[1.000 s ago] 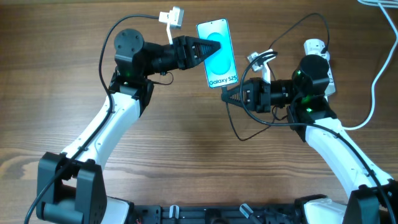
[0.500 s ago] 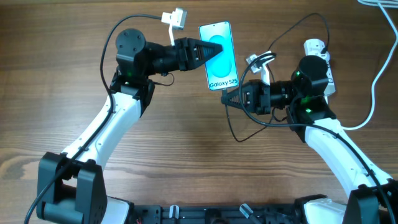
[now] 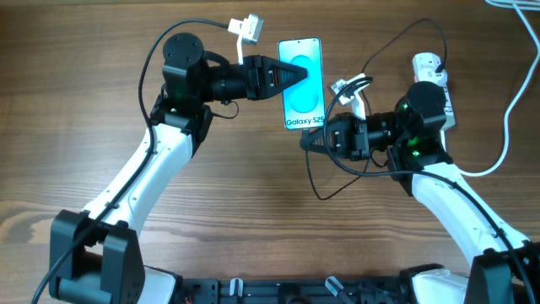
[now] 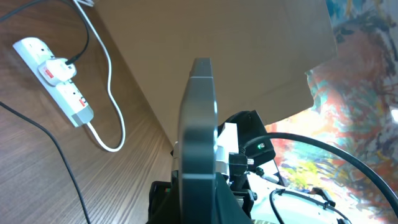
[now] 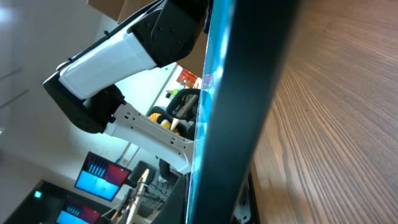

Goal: Plug charger to phone and switch on socket
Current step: 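Lower the phone with the left gripper and release the connector with the right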

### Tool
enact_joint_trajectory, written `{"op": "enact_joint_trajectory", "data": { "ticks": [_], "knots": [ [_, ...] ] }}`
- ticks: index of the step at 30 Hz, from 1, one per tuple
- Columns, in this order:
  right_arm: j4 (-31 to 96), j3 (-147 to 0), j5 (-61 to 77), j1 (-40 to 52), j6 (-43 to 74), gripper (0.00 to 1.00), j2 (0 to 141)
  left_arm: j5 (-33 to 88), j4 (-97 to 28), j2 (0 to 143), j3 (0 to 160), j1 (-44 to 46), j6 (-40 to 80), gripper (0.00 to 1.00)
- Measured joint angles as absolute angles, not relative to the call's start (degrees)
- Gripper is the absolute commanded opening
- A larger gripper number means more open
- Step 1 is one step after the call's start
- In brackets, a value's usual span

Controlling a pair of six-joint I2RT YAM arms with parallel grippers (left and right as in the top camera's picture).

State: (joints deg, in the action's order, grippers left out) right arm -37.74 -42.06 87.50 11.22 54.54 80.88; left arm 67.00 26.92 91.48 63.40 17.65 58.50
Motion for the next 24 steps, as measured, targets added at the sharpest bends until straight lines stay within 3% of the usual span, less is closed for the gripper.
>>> {"op": "enact_joint_trajectory", "data": {
  "ticks": [24],
  "knots": [
    [-40.4, -41.0, 89.2, 10.6, 58.7, 0.04, 81.4, 65.7, 17.0, 90.8, 65.2, 19.2, 51.9, 0.04]
  ]
}}
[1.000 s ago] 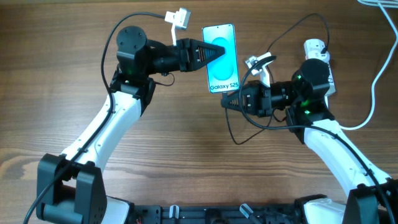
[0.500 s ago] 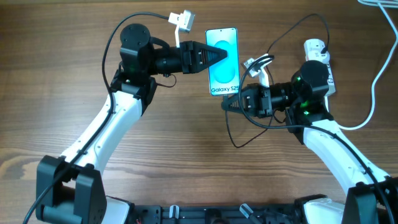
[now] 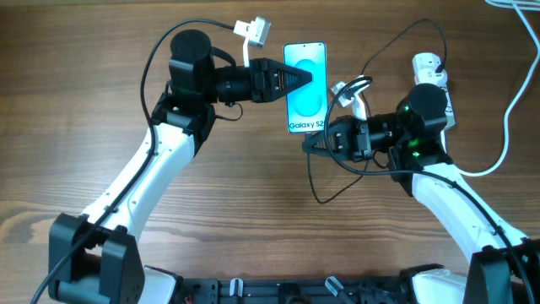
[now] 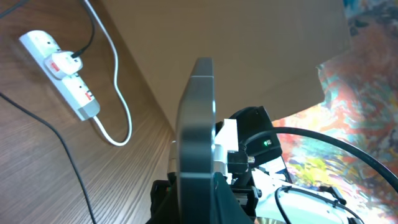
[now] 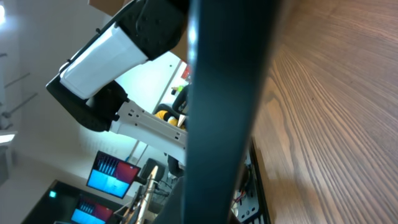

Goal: Plug charger to phone and switch on socket
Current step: 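Lower the phone with the left gripper and release the connector with the right, then lay the phone flat on the table and open the left gripper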

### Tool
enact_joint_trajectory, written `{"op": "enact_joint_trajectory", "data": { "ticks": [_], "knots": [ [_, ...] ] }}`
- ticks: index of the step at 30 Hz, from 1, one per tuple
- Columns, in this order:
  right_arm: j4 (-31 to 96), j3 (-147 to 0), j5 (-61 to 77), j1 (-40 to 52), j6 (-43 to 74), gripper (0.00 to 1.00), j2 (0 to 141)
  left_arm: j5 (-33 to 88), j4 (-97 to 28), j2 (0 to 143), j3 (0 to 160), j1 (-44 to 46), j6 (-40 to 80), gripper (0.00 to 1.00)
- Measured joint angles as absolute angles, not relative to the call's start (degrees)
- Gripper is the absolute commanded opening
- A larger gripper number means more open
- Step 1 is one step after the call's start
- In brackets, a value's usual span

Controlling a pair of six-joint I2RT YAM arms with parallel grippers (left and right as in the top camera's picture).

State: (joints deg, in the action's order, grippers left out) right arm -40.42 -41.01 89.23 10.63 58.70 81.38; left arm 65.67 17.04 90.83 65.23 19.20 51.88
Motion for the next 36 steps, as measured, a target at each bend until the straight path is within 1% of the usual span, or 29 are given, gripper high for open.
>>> {"op": "enact_joint_trajectory", "data": {
  "ticks": [5, 8, 9, 12, 16, 17, 20, 24, 26, 27, 28, 29, 31, 32, 33, 36],
  "knots": [
    [-40.7, -40.5, 89.2, 10.6, 59.1, 0.06, 81.4, 64.8, 14.1, 90.4, 65.5, 19.4, 49.8, 0.04],
    [-40.8, -40.5, 89.1, 10.6, 59.3, 0.11, 81.4, 64.6, 13.9, 90.3, 65.5, 19.4, 49.8, 0.04],
    [-41.0, -40.5, 88.8, 10.6, 59.4, 0.15, 81.4, 65.1, 13.7, 90.3, 65.3, 19.5, 49.8, 0.04],
    [-41.6, -41.0, 85.4, 10.0, 59.4, 0.22, 81.4, 67.9, 13.6, 90.4, 63.6, 20.2, 50.0, 0.04],
    [-41.8, -41.7, 83.5, 10.0, 59.4, 0.23, 81.4, 70.0, 13.5, 90.5, 62.9, 19.3, 50.1, 0.04],
    [-41.9, -41.8, 83.2, 10.0, 59.4, 0.24, 81.4, 70.3, 13.5, 90.5, 62.9, 18.9, 50.1, 0.04],
    [-42.0, -42.0, 82.6, 10.0, 59.3, 0.32, 81.4, 72.1, 13.3, 90.5, 62.9, 16.4, 50.3, 0.04],
    [-42.3, -42.5, 82.5, 8.9, 58.6, 0.43, 81.4, 74.8, 12.3, 90.5, 62.8, 9.5, 50.1, 0.04],
    [-42.3, -43.1, 82.4, 7.3, 57.3, 0.46, 81.4, 75.2, 8.3, 90.8, 62.6, 7.0, 48.4, 0.04],
    [-41.4, -43.3, 82.2, 6.3, 56.2, 0.47, 81.4, 74.8, 3.6, 90.8, 62.5, 6.2, 46.0, 0.04],
    [-39.8, -43.5, 81.8, 5.3, 54.7, 0.47, 81.4, 74.4, -0.1, 90.9, 62.2, 6.1, 43.7, 0.04],
    [-37.4, -43.6, 81.2, 4.3, 53.1, 0.48, 81.4, 71.9, -7.4, 90.9, 62.4, 6.2, 41.5, 0.04],
    [-27.0, -43.9, 78.2, 2.3, 46.3, 0.48, 81.3, 65.2, -19.3, 91.8, 61.6, 7.9, 33.4, 0.04],
    [-20.7, -44.6, 76.1, 1.9, 43.2, 0.48, 81.1, 63.5, -19.9, 92.5, 61.5, 8.9, 30.9, 0.04],
    [-11.7, -44.6, 72.1, 1.9, 38.3, 0.48, 80.8, 62.3, -19.6, 93.2, 61.5, 9.7, 29.1, 0.04],
    [-1.1, -44.4, 63.7, 1.9, 30.9, 0.47, 80.8, 59.3, -14.7, 97.9, 61.5, 13.0, 25.1, 0.04]
  ]
}}
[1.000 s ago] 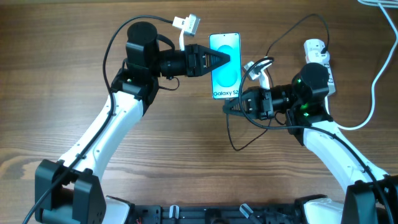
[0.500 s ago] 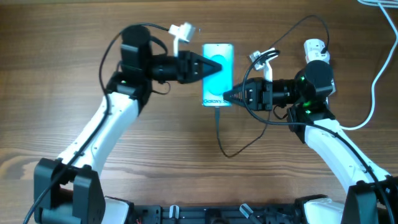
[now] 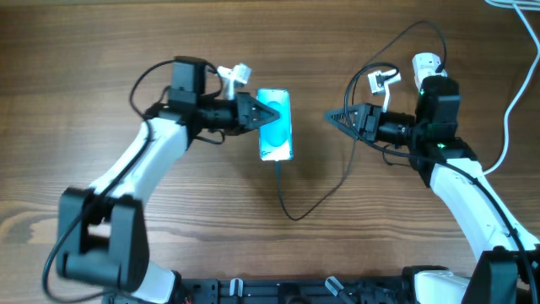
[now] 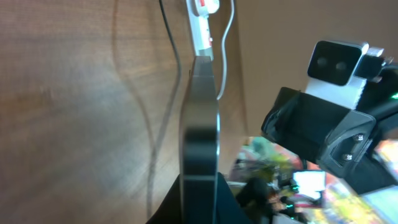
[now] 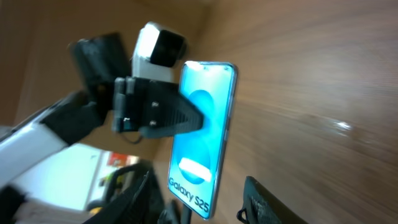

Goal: Plug charger to phone and switch on socket
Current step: 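Lay the phone flat on the table and open the left gripper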

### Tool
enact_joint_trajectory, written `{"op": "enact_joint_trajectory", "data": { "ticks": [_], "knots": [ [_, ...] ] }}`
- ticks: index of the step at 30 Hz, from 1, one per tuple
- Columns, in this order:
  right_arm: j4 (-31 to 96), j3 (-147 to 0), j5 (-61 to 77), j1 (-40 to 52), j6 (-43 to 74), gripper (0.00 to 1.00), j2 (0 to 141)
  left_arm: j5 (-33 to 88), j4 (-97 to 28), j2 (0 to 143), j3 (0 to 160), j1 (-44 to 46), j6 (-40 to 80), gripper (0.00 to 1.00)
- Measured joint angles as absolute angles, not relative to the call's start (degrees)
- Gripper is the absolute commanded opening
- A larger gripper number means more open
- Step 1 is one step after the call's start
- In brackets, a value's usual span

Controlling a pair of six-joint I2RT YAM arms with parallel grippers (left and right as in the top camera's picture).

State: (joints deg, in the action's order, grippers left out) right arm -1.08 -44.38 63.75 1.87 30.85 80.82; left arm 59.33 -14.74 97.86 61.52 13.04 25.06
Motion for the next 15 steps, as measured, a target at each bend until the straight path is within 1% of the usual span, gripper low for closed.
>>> {"op": "enact_joint_trajectory", "data": {
  "ticks": [3, 9, 11, 15],
  "knots": [
    [1.7, -44.4, 59.5, 1.9, 26.6, 0.47, 80.8, 58.0, -9.8, 104.0, 61.6, 15.1, 22.7, 0.04],
    [4.6, -44.4, 57.0, 1.9, 23.7, 0.47, 80.8, 56.1, -1.2, 119.5, 61.5, 18.0, 21.2, 0.05],
    [5.9, -44.4, 56.5, 1.9, 22.9, 0.47, 80.8, 57.3, -0.5, 121.7, 61.5, 17.8, 21.8, 0.06],
    [6.9, -44.4, 55.0, 1.9, 22.4, 0.47, 80.8, 57.5, 0.4, 122.4, 61.6, 17.7, 21.9, 0.13]
  ]
}}
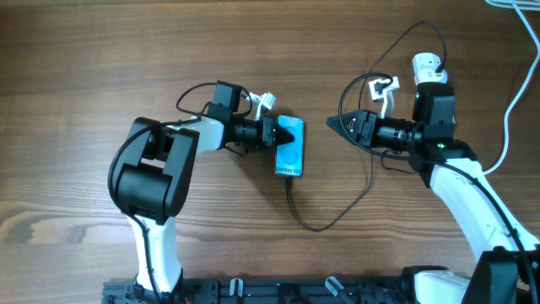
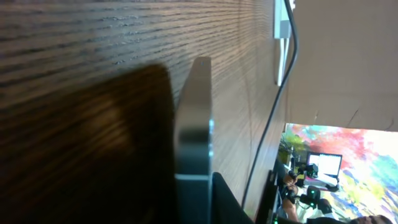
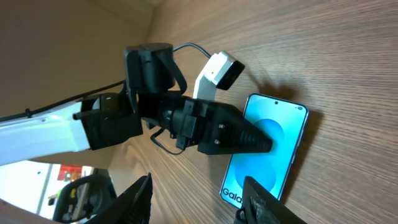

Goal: Plug charger to phone and switch on socket
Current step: 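Lay the phone flat on the table and open the left gripper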

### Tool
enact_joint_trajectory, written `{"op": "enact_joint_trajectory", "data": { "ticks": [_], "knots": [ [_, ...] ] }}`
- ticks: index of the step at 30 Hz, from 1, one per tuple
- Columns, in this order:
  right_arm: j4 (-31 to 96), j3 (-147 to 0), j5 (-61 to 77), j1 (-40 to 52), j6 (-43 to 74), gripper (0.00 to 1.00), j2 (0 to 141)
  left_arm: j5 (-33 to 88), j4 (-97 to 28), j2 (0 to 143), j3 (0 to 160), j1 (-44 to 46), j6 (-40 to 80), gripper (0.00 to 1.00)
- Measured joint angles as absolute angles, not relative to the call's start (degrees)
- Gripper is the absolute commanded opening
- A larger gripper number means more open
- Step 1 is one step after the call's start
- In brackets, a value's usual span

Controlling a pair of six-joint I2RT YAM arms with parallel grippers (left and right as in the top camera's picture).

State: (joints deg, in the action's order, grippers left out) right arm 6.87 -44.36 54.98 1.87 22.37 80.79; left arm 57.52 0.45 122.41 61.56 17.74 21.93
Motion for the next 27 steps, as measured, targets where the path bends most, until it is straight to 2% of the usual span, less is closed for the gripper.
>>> {"op": "enact_joint_trajectory", "data": {
  "ticks": [2, 6, 10, 27],
  "knots": [
    [7.0, -44.4, 54.8, 1.9, 22.4, 0.47, 80.8, 56.8, 0.5, 122.9, 61.6, 17.7, 21.9, 0.2],
    [9.1, -44.4, 54.3, 1.9, 22.2, 0.47, 80.8, 56.6, 0.2, 123.2, 61.9, 17.7, 21.7, 0.22],
    [11.4, -44.4, 53.3, 1.9, 21.5, 0.47, 80.8, 56.8, 0.0, 123.2, 62.1, 17.7, 21.8, 0.3],
    [14.3, -44.4, 49.2, 1.9, 20.4, 0.48, 80.8, 58.4, -6.6, 123.1, 63.0, 14.4, 23.4, 0.28]
  ]
}}
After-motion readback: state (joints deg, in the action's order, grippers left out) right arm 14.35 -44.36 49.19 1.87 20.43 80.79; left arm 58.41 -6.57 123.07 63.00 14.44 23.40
